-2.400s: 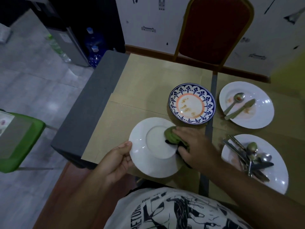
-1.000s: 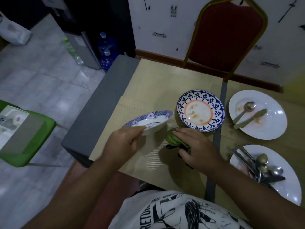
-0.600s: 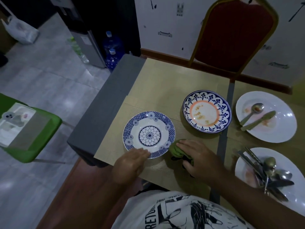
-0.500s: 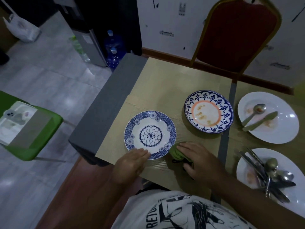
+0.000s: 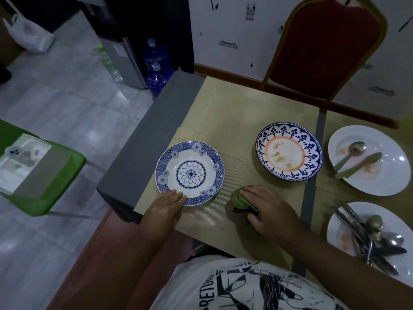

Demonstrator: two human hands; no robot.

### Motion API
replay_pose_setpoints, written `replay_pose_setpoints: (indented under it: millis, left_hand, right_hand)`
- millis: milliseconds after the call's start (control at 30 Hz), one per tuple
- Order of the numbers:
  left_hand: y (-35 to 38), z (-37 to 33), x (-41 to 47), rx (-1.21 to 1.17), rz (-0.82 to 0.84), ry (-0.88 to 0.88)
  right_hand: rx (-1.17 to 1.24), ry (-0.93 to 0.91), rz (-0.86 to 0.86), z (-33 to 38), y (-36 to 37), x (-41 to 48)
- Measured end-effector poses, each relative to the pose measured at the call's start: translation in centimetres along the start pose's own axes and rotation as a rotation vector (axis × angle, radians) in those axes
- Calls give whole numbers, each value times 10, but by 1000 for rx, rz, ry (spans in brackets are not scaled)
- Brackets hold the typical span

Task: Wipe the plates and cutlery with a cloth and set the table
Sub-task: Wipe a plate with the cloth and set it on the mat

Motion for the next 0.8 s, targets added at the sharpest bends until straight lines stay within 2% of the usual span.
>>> replay_pose_setpoints:
  millis: [567,800]
  left_hand:
    - [27,-44,22,-143,292,-220]
    - [20,-85,64,-95,350,-56]
  right_hand:
    - [-30,37,-27,5,-4,-1]
    - [-15,64,-62,-8,-16,-13]
Point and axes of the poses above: each hand's wrist, its own x-axis towards the middle knuckle, its own y-axis out of the palm, z = x × y, the point moved 7 cm from there along x, towards the middle knuckle, and after that the axes turned 13 degrees about y, right-handed, at the moved point
